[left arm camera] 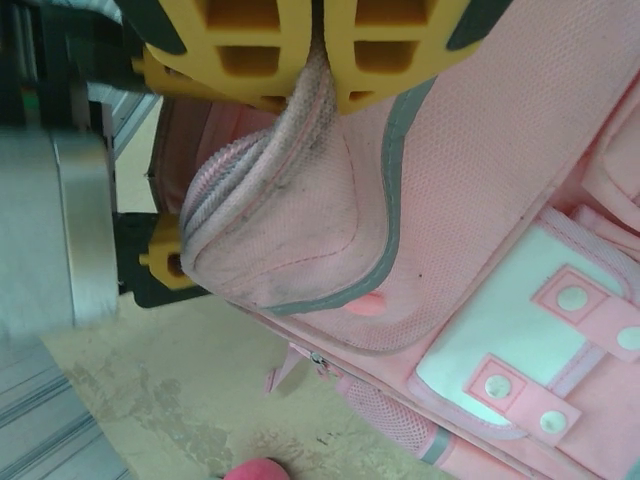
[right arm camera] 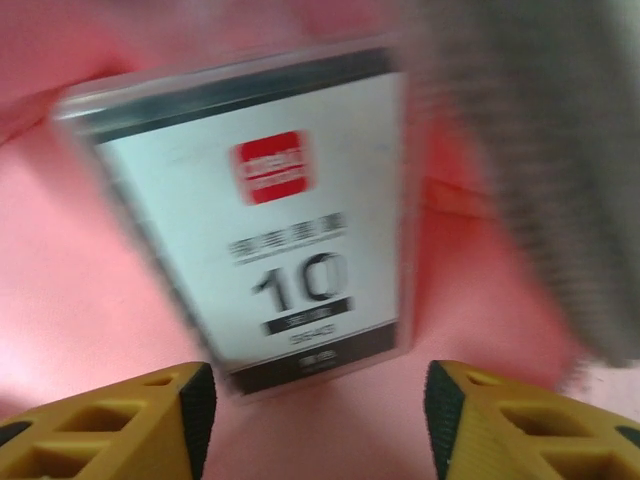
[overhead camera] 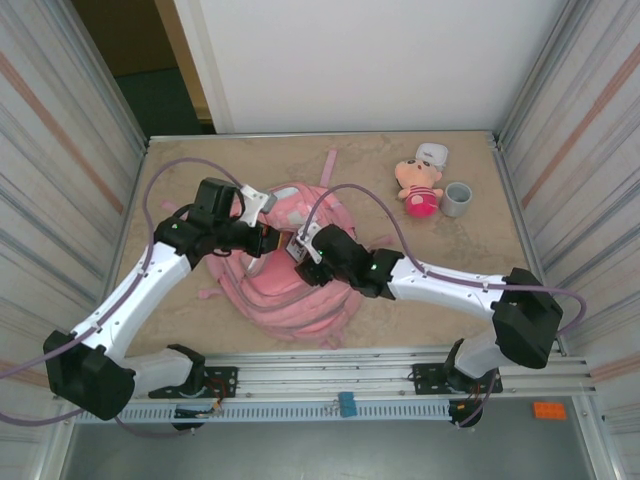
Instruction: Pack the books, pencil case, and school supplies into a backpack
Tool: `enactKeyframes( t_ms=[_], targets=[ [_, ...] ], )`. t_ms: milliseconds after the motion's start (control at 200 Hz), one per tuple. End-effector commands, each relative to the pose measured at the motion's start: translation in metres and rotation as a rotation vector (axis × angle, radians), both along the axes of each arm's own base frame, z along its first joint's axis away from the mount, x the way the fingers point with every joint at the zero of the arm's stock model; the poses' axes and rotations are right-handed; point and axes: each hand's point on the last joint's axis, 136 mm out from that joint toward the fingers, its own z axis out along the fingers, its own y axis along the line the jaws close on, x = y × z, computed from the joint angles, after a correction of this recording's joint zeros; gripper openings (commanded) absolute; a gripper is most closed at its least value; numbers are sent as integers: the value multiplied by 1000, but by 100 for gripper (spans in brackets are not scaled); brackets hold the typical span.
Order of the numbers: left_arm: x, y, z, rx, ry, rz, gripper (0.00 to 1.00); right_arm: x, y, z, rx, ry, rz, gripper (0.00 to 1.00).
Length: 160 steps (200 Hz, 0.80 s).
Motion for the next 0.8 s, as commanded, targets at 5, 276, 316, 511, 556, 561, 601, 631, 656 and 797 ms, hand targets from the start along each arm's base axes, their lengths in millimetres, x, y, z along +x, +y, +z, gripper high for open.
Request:
enactKeyframes(
  t_ms=[5, 276, 316, 511, 556, 561, 601, 631, 656, 797],
  targets=[
    [12, -1, 59, -59, -200, -17, 0, -28, 9, 2, -101, -48, 136, 63],
    [8, -1, 52, -70, -188, -18, 0, -1, 11, 43, 311, -25, 6, 58],
    [7, -2, 51, -75, -186, -25, 0, 1, 13, 46, 346, -32, -2, 57],
    [5, -5, 45, -83, -163, -42, 0, 15, 28, 60, 440, -35, -9, 56],
    [4, -5, 44, -84, -161, -45, 0, 18, 32, 62, 453, -27, -6, 56],
    [4, -6, 44, -84, -162, -48, 0, 18, 32, 62, 455, -26, -6, 55],
    [3, -6, 44, -86, -161, -54, 0, 21, 35, 62, 461, -16, 1, 55],
    [3, -7, 44, -88, -162, -59, 0, 22, 38, 60, 458, -4, 7, 54],
    [2, -7, 45, -91, -164, -61, 0, 23, 40, 57, 446, 7, 10, 53],
    [3, -8, 51, -98, -177, -65, 0, 18, 43, 9, 320, 111, 18, 45]
  ],
)
